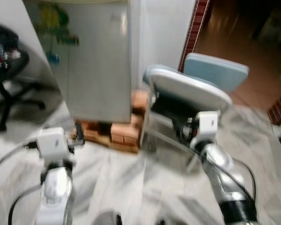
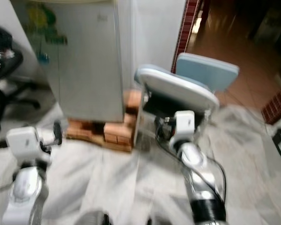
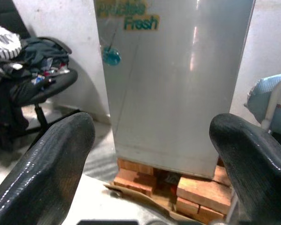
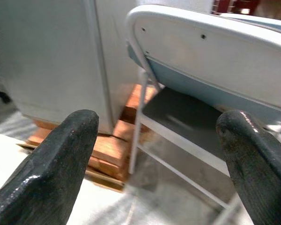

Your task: Restocking fridge

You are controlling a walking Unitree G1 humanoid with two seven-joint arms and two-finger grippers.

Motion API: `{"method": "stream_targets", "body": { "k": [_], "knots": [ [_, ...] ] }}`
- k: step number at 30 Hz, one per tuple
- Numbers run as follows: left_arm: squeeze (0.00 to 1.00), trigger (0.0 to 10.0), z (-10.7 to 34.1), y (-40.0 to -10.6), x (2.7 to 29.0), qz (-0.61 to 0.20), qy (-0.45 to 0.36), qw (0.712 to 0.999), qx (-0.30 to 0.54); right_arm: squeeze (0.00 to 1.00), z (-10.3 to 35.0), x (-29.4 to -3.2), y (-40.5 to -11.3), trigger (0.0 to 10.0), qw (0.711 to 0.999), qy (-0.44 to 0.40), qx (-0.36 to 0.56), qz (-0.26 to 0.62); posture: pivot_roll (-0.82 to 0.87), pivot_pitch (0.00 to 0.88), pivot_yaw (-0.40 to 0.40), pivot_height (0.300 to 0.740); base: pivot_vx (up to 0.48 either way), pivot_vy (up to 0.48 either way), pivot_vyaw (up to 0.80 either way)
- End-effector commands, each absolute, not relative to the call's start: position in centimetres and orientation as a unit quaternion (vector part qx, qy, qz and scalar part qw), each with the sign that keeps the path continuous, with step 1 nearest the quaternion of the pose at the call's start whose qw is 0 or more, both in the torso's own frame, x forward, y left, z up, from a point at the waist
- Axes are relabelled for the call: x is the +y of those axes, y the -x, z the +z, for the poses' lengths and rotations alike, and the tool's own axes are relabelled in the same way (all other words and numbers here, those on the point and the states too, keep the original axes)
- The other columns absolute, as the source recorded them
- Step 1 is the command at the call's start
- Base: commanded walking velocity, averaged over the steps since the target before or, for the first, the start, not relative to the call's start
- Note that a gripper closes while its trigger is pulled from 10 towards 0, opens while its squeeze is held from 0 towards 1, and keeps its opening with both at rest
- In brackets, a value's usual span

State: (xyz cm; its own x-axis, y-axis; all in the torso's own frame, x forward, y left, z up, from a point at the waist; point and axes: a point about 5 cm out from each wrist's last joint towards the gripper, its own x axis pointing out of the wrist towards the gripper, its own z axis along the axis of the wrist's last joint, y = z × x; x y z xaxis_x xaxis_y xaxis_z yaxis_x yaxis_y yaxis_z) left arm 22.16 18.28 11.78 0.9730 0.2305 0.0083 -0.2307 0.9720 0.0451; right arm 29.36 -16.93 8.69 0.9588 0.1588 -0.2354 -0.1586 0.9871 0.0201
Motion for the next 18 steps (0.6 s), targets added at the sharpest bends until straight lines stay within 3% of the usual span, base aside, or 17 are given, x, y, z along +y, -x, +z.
{"method": "stream_targets", "body": {
  "k": [1, 3, 11, 18],
  "knots": [
    [0.0, 10.0, 12.0, -22.3, 18.8, 0.118, -0.031, 0.993, -0.003, 0.0, 8.8, -16.0, -29.5, 10.0, 0.986, 0.009, 0.128, 0.104, -0.01, 0.079, 0.003, 0.74, 0.0, 0.48, 0.0],
    [0.0, 10.0, 12.0, -22.4, 18.4, 0.114, -0.03, 0.993, -0.005, 0.0, 8.6, -15.8, -29.2, 10.0, 0.985, 0.018, 0.124, 0.119, 0.0, 0.075, -0.008, 0.74, 0.0, 0.48, 0.0],
    [0.0, 10.0, 12.3, -22.0, 18.0, 0.122, -0.015, 0.992, -0.012, 0.0, 8.4, -14.1, -28.5, 10.0, 0.986, -0.081, 0.082, 0.121, 0.02, 0.079, -0.019, 0.74, 0.0, 0.48, 0.0],
    [0.0, 10.0, 12.4, -22.3, 18.8, 0.129, -0.025, 0.991, -0.014, 0.0, 9.8, -14.1, -27.8, 10.0, 0.992, -0.047, 0.024, 0.113, 0.0, 0.088, -0.005, 0.74, 0.0, 0.48, 0.0]
  ]
}}
